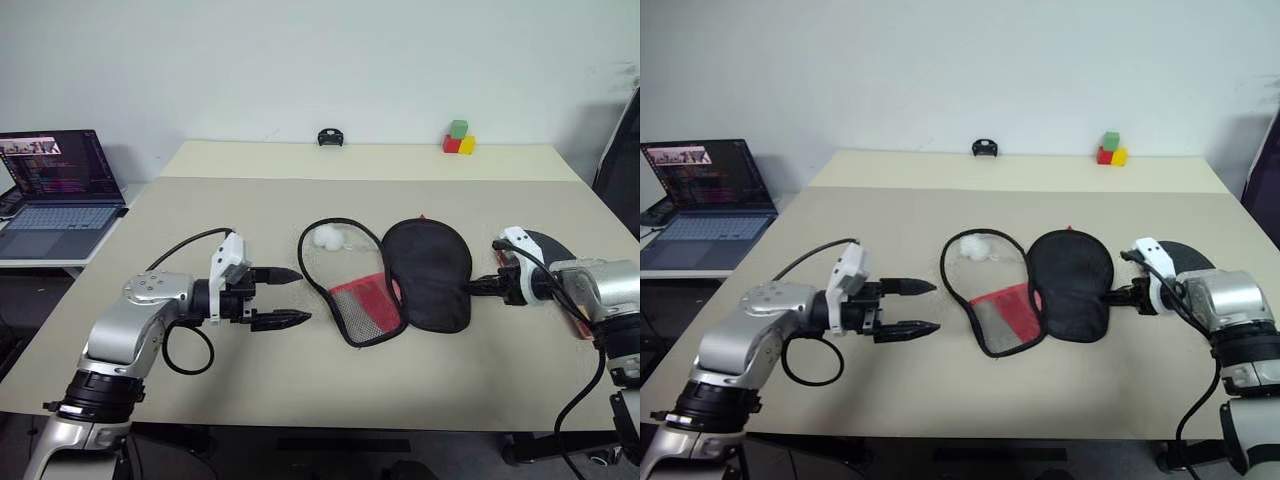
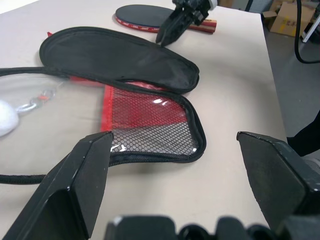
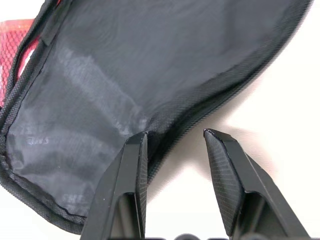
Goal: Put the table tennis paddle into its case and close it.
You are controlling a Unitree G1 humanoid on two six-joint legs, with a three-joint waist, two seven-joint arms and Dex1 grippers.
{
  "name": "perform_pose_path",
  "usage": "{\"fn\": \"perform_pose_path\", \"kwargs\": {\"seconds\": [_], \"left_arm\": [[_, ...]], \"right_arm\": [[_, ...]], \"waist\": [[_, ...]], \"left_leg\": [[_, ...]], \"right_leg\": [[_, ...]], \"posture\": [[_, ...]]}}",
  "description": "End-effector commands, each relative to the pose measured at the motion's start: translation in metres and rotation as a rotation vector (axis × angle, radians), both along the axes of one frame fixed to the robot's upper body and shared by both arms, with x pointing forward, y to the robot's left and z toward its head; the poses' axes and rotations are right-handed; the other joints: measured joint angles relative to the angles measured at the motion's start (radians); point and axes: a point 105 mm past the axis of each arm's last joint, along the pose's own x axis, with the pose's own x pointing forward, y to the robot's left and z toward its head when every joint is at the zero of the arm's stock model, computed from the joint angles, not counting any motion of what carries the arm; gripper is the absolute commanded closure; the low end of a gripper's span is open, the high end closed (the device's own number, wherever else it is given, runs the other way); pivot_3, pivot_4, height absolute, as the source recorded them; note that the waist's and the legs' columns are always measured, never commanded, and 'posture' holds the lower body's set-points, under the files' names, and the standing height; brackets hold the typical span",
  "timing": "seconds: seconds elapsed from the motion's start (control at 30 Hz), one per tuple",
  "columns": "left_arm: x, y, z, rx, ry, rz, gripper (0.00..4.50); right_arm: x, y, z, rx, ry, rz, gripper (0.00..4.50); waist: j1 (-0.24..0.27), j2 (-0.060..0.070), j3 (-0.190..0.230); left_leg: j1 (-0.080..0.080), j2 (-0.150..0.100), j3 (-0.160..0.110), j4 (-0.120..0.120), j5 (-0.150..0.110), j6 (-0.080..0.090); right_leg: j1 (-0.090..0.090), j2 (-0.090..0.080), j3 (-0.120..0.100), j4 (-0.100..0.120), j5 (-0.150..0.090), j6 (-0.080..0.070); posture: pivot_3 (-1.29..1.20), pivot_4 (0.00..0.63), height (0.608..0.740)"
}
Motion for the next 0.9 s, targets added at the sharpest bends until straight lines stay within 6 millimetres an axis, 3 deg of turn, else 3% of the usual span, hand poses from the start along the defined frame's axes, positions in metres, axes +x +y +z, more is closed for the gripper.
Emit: {"fn": "perform_pose_path", "kwargs": {"seconds": [0.03, 0.07, 0.17, 0.37, 0.4, 0.63, 0.9], "left_arm": [[0.002, -0.004, 0.011, -0.008, -0.056, -0.015, 0.17], [0.002, -0.005, 0.012, -0.011, -0.058, -0.018, 0.17], [0.002, -0.009, 0.015, -0.019, -0.065, -0.026, 0.17], [0.009, -0.02, 0.027, -0.032, -0.116, -0.007, 0.17], [0.011, -0.021, 0.028, -0.028, -0.127, -0.001, 0.17], [0.017, -0.036, 0.034, -0.008, -0.169, -0.014, 0.17], [0.019, -0.038, 0.031, 0.004, -0.164, -0.027, 0.17]], "right_arm": [[-0.006, 0.0, 0.031, 0.093, -0.101, 0.009, 2.66], [-0.009, 0.0, 0.034, 0.116, -0.116, 0.004, 2.66], [-0.015, -0.004, 0.042, 0.148, -0.185, -0.022, 2.1], [-0.02, -0.049, 0.032, -0.021, -0.308, -0.193, 0.14], [-0.02, -0.056, 0.032, -0.03, -0.32, -0.232, 0.03], [-0.031, -0.112, 0.025, -0.108, -0.382, -0.425, 0.03], [-0.039, -0.136, -0.002, -0.124, -0.301, -0.502, 0.03]], "waist": [[0.0, 0.0, 0.0], [0.001, 0.0, 0.0], [0.001, 0.0, 0.0], [0.003, 0.0, 0.0], [0.002, 0.0, 0.0], [0.001, 0.0, 0.0], [-0.002, 0.0, 0.0]], "left_leg": [[0.0, 0.0, 0.0, 0.0, 0.0, 0.0], [0.0, 0.0, 0.0, 0.0, 0.0, 0.0], [0.0, 0.0, 0.0, 0.0, 0.0, 0.0], [0.0, 0.0, 0.0, 0.0, 0.0, 0.0], [0.0, 0.0, 0.0, 0.0, 0.0, 0.0], [0.001, 0.0, 0.0, 0.0, 0.0, 0.0], [0.003, 0.0, 0.002, 0.0, 0.0, 0.0]], "right_leg": [[0.0, 0.0, 0.0, 0.0, 0.0, 0.0], [0.0, 0.0, 0.0, 0.0, 0.0, 0.0], [0.0, 0.0, 0.0, 0.0, 0.0, 0.0], [0.001, 0.0, 0.0, 0.0, 0.0, 0.0], [0.001, 0.0, 0.0, 0.0, 0.0, 0.0], [0.001, 0.0, 0.0, 0.0, 0.0, 0.0], [0.003, 0.0, 0.001, 0.001, 0.0, 0.0]], "posture": [[0.0, 0.15, 0.74], [0.0, 0.15, 0.74], [0.0, 0.15, 0.74], [0.0, 0.15, 0.74], [0.0, 0.15, 0.74], [0.0, 0.15, 0.74], [0.0, 0.15, 0.74]]}}
